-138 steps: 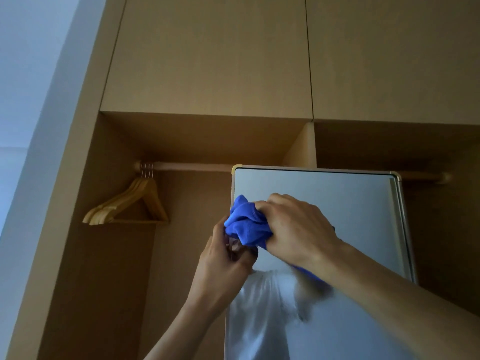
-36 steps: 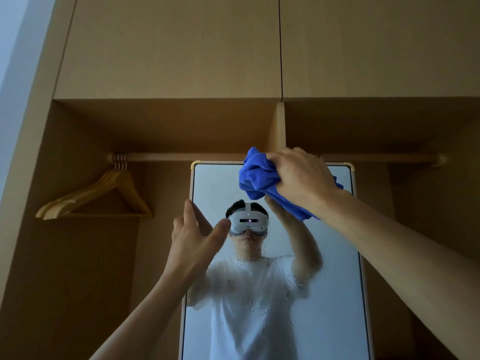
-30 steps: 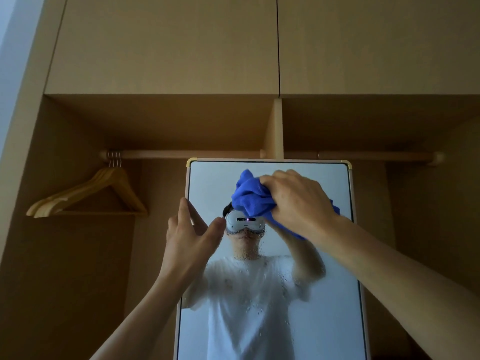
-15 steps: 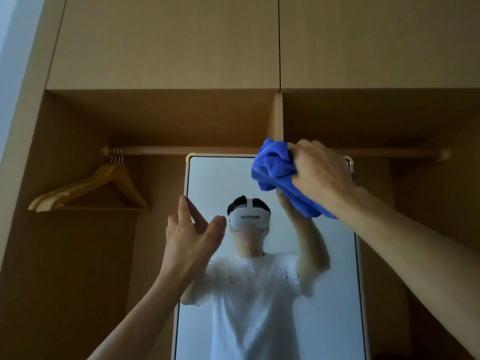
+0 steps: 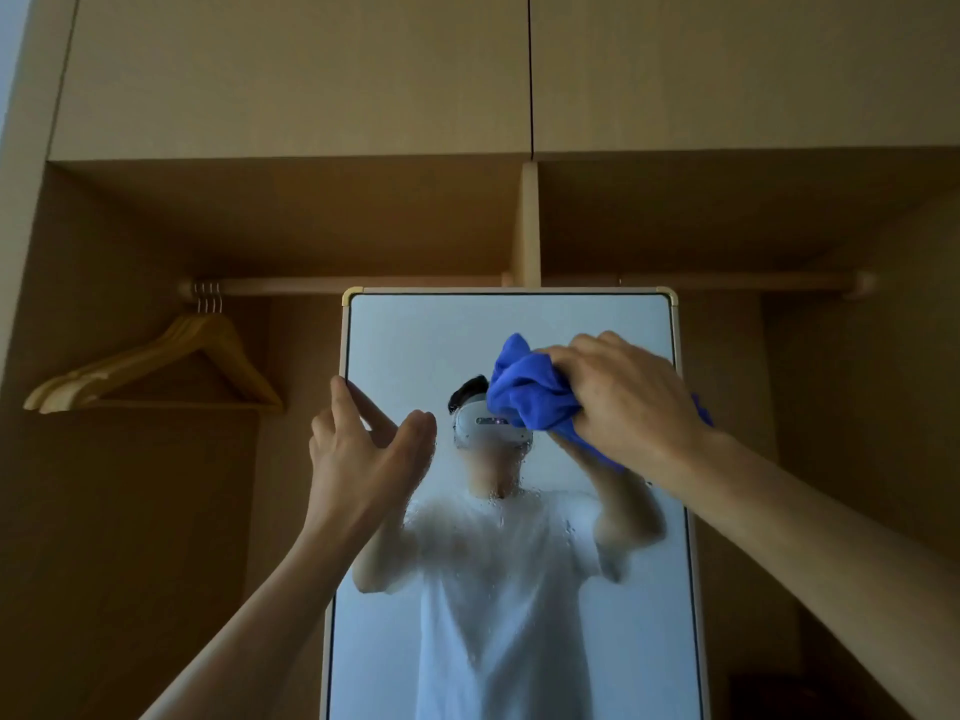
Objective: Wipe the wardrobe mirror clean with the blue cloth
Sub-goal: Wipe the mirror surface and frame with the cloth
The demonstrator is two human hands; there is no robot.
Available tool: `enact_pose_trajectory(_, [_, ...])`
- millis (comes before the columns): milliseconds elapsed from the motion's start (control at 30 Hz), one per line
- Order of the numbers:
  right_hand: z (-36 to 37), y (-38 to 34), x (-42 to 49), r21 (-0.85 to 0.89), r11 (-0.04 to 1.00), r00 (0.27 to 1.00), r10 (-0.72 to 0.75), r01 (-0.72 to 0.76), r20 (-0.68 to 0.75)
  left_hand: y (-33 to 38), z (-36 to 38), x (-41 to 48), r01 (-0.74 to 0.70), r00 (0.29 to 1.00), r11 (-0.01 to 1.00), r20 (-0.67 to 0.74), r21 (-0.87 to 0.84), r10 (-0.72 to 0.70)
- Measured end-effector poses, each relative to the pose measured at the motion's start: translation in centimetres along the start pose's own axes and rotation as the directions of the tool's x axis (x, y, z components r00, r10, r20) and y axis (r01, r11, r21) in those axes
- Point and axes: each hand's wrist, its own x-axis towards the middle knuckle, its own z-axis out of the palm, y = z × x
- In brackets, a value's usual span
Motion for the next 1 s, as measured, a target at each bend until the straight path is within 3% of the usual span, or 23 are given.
enact_pose_trajectory(200, [-0.3,1.5,0.3,-0.041,0.999,1.0,-0.001,0.001,-0.002,0.4,-0.2,-0.1,-0.002,1.0,0.999,0.005,0.039,0.001])
enact_pose_trajectory(467, [-3.7,6.9,3.2,-0.15,0.973,0.976,0.155,-0.178,-0.151,-0.4,0.5,0.1,-0.03,0.998,0.995,-0.061,0.095,0.036])
enact_pose_trajectory(1000, [-1.3,5.2,-4.3,-0.011,0.99,0.987,0.143,-0.142,0.076,0.3,0.1,-0.3,0.003,1.0,0.997,-0.031,0.074,-0.001])
